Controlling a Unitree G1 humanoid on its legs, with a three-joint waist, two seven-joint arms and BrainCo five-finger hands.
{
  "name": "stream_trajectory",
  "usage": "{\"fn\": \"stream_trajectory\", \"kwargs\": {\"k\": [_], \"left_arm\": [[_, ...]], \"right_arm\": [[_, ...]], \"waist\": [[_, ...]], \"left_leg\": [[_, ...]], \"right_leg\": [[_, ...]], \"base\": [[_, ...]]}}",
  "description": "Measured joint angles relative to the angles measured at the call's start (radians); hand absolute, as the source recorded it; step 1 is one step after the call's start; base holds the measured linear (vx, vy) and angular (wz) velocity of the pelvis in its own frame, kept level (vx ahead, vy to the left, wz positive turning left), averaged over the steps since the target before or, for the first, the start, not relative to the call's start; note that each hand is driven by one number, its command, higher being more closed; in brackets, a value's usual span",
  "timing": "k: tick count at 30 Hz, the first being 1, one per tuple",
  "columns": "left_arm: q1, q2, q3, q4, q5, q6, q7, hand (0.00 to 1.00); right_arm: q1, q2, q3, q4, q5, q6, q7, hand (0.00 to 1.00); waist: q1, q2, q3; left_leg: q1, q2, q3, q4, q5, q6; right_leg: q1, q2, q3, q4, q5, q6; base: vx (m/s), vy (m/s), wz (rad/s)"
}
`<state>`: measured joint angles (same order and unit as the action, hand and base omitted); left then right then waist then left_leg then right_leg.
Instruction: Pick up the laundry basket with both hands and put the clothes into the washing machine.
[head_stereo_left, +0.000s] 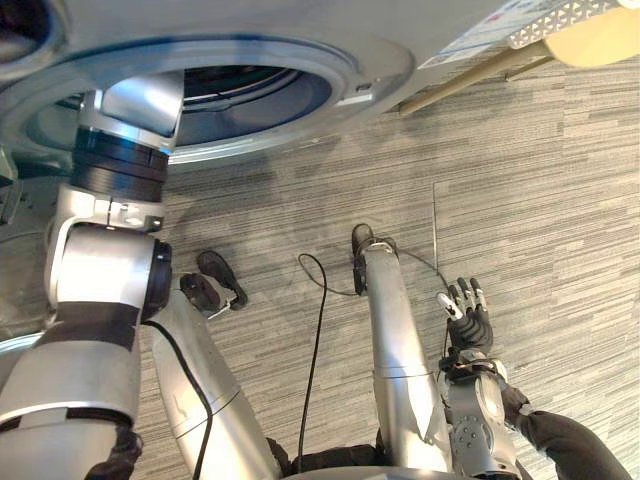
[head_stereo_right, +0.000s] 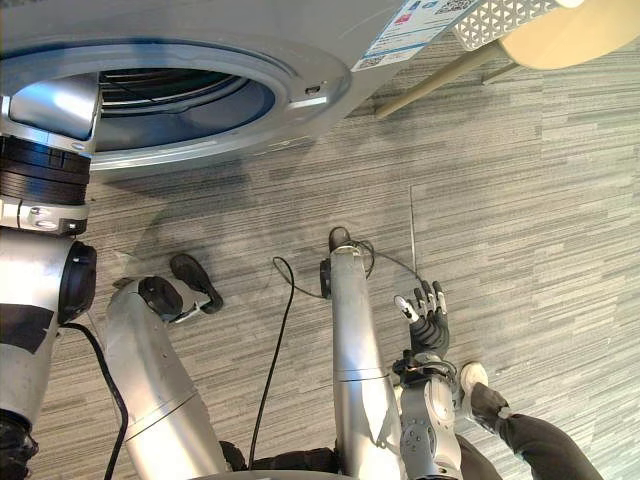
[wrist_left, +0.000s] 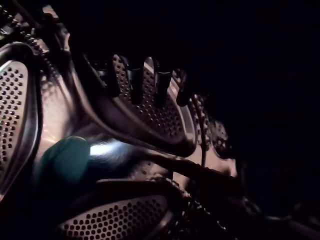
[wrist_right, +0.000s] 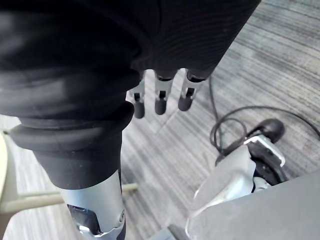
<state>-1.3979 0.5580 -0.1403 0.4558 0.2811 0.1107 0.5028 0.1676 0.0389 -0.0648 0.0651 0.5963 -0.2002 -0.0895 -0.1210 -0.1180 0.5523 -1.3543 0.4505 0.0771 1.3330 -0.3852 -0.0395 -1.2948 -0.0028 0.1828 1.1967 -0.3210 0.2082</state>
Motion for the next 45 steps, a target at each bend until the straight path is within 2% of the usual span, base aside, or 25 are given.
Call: {"fn": "stream_trajectory", "kwargs": {"k": [2,3,5,8,17,20,22,24,26,29,32,33,34,35,36,37,38,40,41,43,45], "left_arm": [[0.000,-0.045,0.077,0.064,-0.043,-0.002,0.003,0.00],[0.000,-0.065,0.108,0.110,-0.133,-0.006,0.006,0.00],[0.001,-0.090,0.134,0.172,-0.247,-0.006,0.004,0.00],[0.001,-0.089,0.134,0.188,-0.338,-0.011,-0.004,0.00],[0.003,-0.064,0.135,0.301,-0.427,-0.030,-0.123,0.00],[0.069,-0.115,0.154,0.302,-0.428,-0.033,-0.152,0.00],[0.162,-0.177,0.157,0.300,-0.425,-0.036,-0.152,0.00],[0.329,-0.286,0.175,0.283,-0.382,-0.036,-0.151,0.00],[0.469,-0.361,0.173,0.253,-0.342,-0.036,-0.152,0.00],[0.735,-0.504,0.162,0.238,-0.284,-0.037,-0.172,0.00],[0.995,-0.550,0.060,0.217,-0.257,-0.047,-0.201,0.00],[1.034,-0.550,0.035,0.216,-0.225,-0.051,-0.208,0.00],[1.127,-0.551,0.005,0.216,-0.145,-0.067,-0.219,0.00],[1.127,-0.551,0.005,0.216,-0.145,-0.067,-0.219,0.00],[1.214,-0.555,0.006,0.221,-0.071,-0.089,-0.228,0.00],[1.273,-0.556,0.028,0.234,-0.043,-0.102,-0.246,0.00],[1.294,-0.558,0.048,0.251,-0.034,-0.111,-0.252,0.00],[1.353,-0.564,0.160,0.336,-0.027,-0.121,-0.278,0.00],[1.365,-0.564,0.190,0.358,-0.023,-0.120,-0.284,0.00],[1.418,-0.554,0.274,0.413,-0.027,-0.115,-0.287,0.00],[1.444,-0.557,0.310,0.423,-0.047,-0.115,-0.297,0.00]], "right_arm": [[0.000,0.001,0.012,0.004,0.002,0.000,-0.002,0.00],[0.000,0.001,0.021,0.010,0.002,0.000,-0.004,0.00],[-0.001,0.000,0.033,0.026,0.002,0.001,-0.008,0.00],[-0.001,-0.001,0.033,0.029,0.003,0.006,-0.019,0.00],[0.000,-0.003,0.028,0.030,0.024,0.012,-0.014,0.00],[0.004,-0.005,0.028,0.037,0.024,0.013,-0.013,0.00],[0.004,-0.007,0.029,0.058,0.023,0.014,-0.011,0.00],[-0.002,-0.010,0.031,0.101,0.021,0.015,-0.008,0.00],[-0.005,-0.009,0.031,0.124,0.018,0.015,-0.006,0.00],[-0.024,-0.009,0.020,0.192,0.008,0.019,-0.006,0.00],[-0.057,0.004,-0.020,0.286,-0.011,0.032,-0.015,0.00],[-0.057,0.003,-0.029,0.309,-0.012,0.032,-0.021,0.00],[-0.051,0.002,-0.061,0.371,-0.014,0.032,-0.025,0.00],[-0.051,0.002,-0.061,0.371,-0.014,0.032,-0.025,0.00],[-0.040,-0.001,-0.094,0.446,-0.013,0.032,-0.028,0.00],[-0.035,-0.003,-0.121,0.513,-0.016,0.034,-0.037,0.00],[-0.032,-0.004,-0.137,0.546,-0.017,0.035,-0.039,0.00],[-0.008,-0.012,-0.174,0.662,-0.058,0.062,-0.034,0.00],[-0.005,-0.015,-0.175,0.688,-0.075,0.072,-0.033,0.00],[-0.003,-0.028,-0.193,0.764,-0.152,0.103,-0.007,0.00],[-0.006,-0.043,-0.215,0.795,-0.202,0.124,0.007,0.00]], "waist": [[0.000,0.000,0.000],[0.000,0.000,0.000],[-0.001,0.000,0.000],[-0.001,0.000,0.000],[0.001,0.000,0.000],[0.004,0.000,0.000],[0.004,0.000,0.000],[0.004,0.001,0.000],[0.008,0.002,-0.001],[0.043,0.002,-0.001],[0.080,0.009,-0.004],[0.087,0.014,-0.007],[0.098,0.032,-0.020],[0.098,0.032,-0.020],[0.108,0.045,-0.056],[0.109,0.058,-0.095],[0.110,0.064,-0.115],[0.116,0.087,-0.214],[0.115,0.092,-0.237],[0.122,0.112,-0.322],[0.133,0.133,-0.362]], "left_leg": [[0.000,0.000,0.000,-0.001,0.000,0.000],[-0.002,0.000,-0.001,-0.002,0.000,0.000],[-0.010,-0.001,-0.008,-0.002,0.000,0.000],[-0.013,-0.003,-0.011,-0.003,0.000,0.000],[-0.012,-0.013,-0.022,-0.008,0.004,-0.006],[0.005,-0.018,-0.024,-0.017,0.006,-0.009],[0.047,-0.030,-0.023,-0.043,0.011,-0.015],[0.130,-0.054,-0.018,-0.103,0.025,-0.023],[0.199,-0.073,-0.011,-0.155,0.041,-0.027],[0.353,-0.112,0.009,-0.289,0.083,-0.038],[0.535,-0.153,0.012,-0.447,0.139,-0.062],[0.572,-0.159,0.012,-0.474,0.151,-0.068],[0.667,-0.175,0.013,-0.543,0.170,-0.076],[0.667,-0.175,0.013,-0.543,0.170,-0.076],[0.750,-0.194,0.019,-0.614,0.189,-0.077],[0.813,-0.209,0.018,-0.672,0.205,-0.079],[0.847,-0.216,0.019,-0.704,0.214,-0.080],[0.984,-0.242,0.012,-0.855,0.266,-0.092],[1.019,-0.246,0.010,-0.901,0.284,-0.094],[1.127,-0.258,0.009,-1.061,0.362,-0.100],[1.171,-0.260,0.007,-1.138,0.413,-0.099]], "right_leg": [[0.000,0.000,-0.001,-0.001,0.000,0.000],[-0.001,0.000,-0.002,-0.002,-0.001,0.001],[-0.002,0.000,-0.009,-0.004,-0.001,0.001],[-0.002,-0.002,-0.011,-0.006,-0.003,0.002],[0.001,-0.011,-0.023,0.004,-0.010,-0.005],[0.021,-0.017,-0.029,-0.002,-0.011,-0.007],[0.065,-0.025,-0.035,-0.023,-0.012,-0.008],[0.149,-0.047,-0.050,-0.069,-0.014,-0.012],[0.215,-0.067,-0.064,-0.105,-0.017,-0.020],[0.353,-0.107,-0.092,-0.180,-0.022,-0.039],[0.531,-0.144,-0.143,-0.273,-0.027,-0.060],[0.569,-0.150,-0.153,-0.294,-0.027,-0.061],[0.669,-0.163,-0.176,-0.348,-0.025,-0.065],[0.669,-0.163,-0.176,-0.348,-0.025,-0.065],[0.752,-0.179,-0.194,-0.400,-0.022,-0.069],[0.817,-0.191,-0.215,-0.444,-0.020,-0.072],[0.853,-0.196,-0.227,-0.468,-0.020,-0.073],[0.996,-0.211,-0.280,-0.578,-0.007,-0.077],[1.032,-0.212,-0.294,-0.610,0.001,-0.082],[1.130,-0.212,-0.346,-0.710,0.024,-0.089],[1.196,-0.209,-0.400,-0.774,0.040,-0.088]], "base": [[0.00,0.000,0.00],[0.00,0.000,0.00],[0.00,0.000,0.00],[0.00,0.000,0.00],[-0.01,-0.009,0.04],[-0.02,-0.010,0.08],[0.00,-0.029,0.19],[0.03,-0.060,0.36],[0.04,-0.071,0.41],[0.09,-0.129,0.46],[0.14,-0.163,0.57],[0.18,-0.140,0.49],[0.13,-0.083,0.31],[0.17,-0.066,0.42],[0.13,-0.045,0.36],[0.20,-0.069,0.46],[0.18,-0.067,0.45],[0.20,-0.096,0.47],[0.18,-0.109,0.41],[0.16,-0.108,0.41],[0.11,-0.079,0.66]]}}
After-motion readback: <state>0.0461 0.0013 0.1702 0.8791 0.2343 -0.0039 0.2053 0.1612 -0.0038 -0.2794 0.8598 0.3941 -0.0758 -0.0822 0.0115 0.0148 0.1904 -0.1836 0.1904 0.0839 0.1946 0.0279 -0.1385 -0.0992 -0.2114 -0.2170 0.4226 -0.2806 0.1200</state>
